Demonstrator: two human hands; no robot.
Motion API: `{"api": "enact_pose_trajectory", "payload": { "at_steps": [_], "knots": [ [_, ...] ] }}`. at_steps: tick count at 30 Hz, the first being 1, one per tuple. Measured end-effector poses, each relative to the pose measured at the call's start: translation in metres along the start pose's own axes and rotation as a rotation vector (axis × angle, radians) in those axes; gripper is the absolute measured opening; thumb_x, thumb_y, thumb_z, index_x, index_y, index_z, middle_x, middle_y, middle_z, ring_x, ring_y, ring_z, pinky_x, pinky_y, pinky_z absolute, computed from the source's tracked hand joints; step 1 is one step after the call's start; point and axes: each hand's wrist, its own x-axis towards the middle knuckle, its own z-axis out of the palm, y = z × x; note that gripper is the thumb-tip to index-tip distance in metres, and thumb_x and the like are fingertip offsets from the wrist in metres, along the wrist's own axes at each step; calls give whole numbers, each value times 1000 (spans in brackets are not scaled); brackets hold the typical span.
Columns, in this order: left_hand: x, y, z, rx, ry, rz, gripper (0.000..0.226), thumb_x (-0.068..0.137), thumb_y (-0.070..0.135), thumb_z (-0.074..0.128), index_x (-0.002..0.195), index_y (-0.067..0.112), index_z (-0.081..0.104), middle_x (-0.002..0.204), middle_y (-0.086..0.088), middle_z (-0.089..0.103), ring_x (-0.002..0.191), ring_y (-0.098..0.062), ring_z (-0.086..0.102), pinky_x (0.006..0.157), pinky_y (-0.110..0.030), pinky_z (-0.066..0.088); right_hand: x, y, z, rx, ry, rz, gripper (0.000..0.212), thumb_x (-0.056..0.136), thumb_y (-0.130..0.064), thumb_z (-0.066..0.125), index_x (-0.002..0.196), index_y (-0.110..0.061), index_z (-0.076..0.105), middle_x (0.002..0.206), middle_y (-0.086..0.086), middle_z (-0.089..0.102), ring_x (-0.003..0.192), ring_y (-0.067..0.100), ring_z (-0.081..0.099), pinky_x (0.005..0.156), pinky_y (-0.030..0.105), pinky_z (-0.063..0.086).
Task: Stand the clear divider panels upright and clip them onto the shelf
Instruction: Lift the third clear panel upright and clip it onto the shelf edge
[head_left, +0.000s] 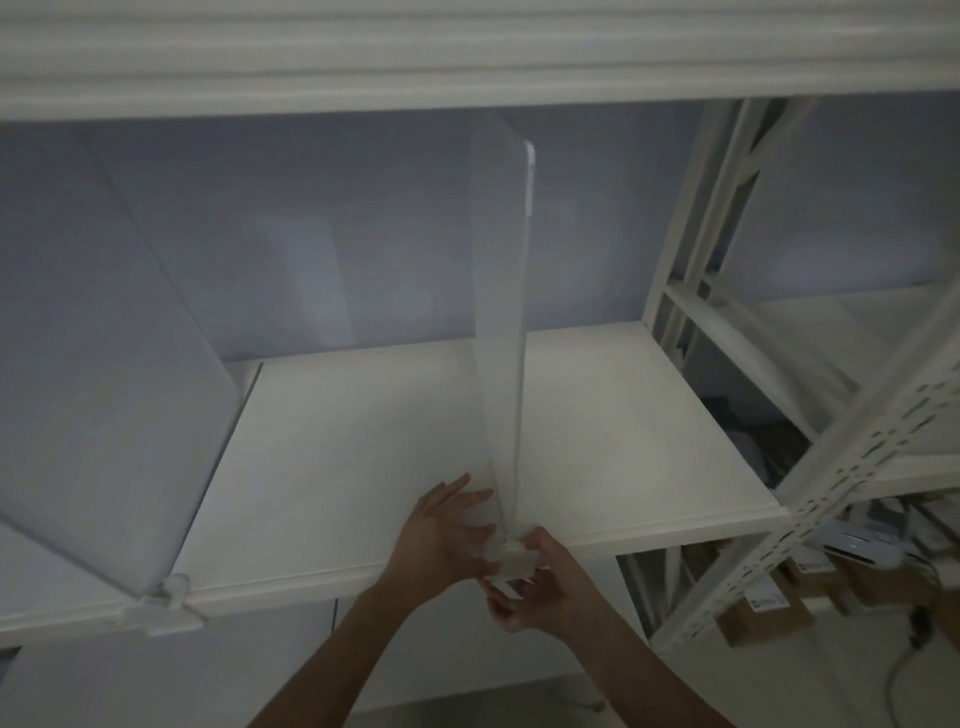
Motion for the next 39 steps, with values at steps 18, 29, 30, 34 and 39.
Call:
{"api": "enact_pose_trajectory", "payload": {
  "at_steps": [18, 29, 30, 34, 39],
  "knots": [
    [43, 63, 46, -32, 38, -66, 49, 57, 61, 61, 88, 25, 74, 116, -1, 69, 121, -13, 48, 99, -28, 33, -19, -54, -64, -104, -79, -59, 30, 68, -19, 73, 91, -4, 60, 100, 15, 63, 104, 36, 62, 83, 48, 49],
    [48, 81, 24, -313, -156, -303, 52, 65, 26, 84, 112, 14, 67, 141, -2, 46, 134, -7, 30, 115, -27, 24, -13, -59, -71, -176, -189, -31, 53, 64, -25, 76, 111, -9, 58, 114, 10, 60, 114, 30, 58, 82, 66, 46],
    [48, 81, 25, -273, -203, -307, 53, 69, 30, 80, 117, 16, 63, 146, 0, 39, 137, -7, 26, 116, -28, 22, -13, -58, -72, -159, -191, -27, 55, 64, -25, 76, 113, -9, 58, 116, 11, 60, 115, 31, 57, 82, 67, 46],
    [47, 75, 21, -296, -311, -341, 59, 74, 33, 76, 126, 17, 55, 152, 2, 30, 136, -1, 23, 111, -22, 17, -12, -55, -75, -128, -237, -33, 64, 73, -34, 72, 131, -15, 53, 124, 9, 58, 121, 28, 54, 79, 70, 48],
    [41, 76, 15, -584, -211, -335, 78, 72, -22, 64, 135, 13, 36, 134, -5, 42, 102, -8, 63, 77, -37, 60, -13, -57, -76, -165, -289, -21, 67, 73, -39, 70, 134, -16, 50, 118, 7, 59, 112, 24, 57, 78, 70, 49]
  ]
}}
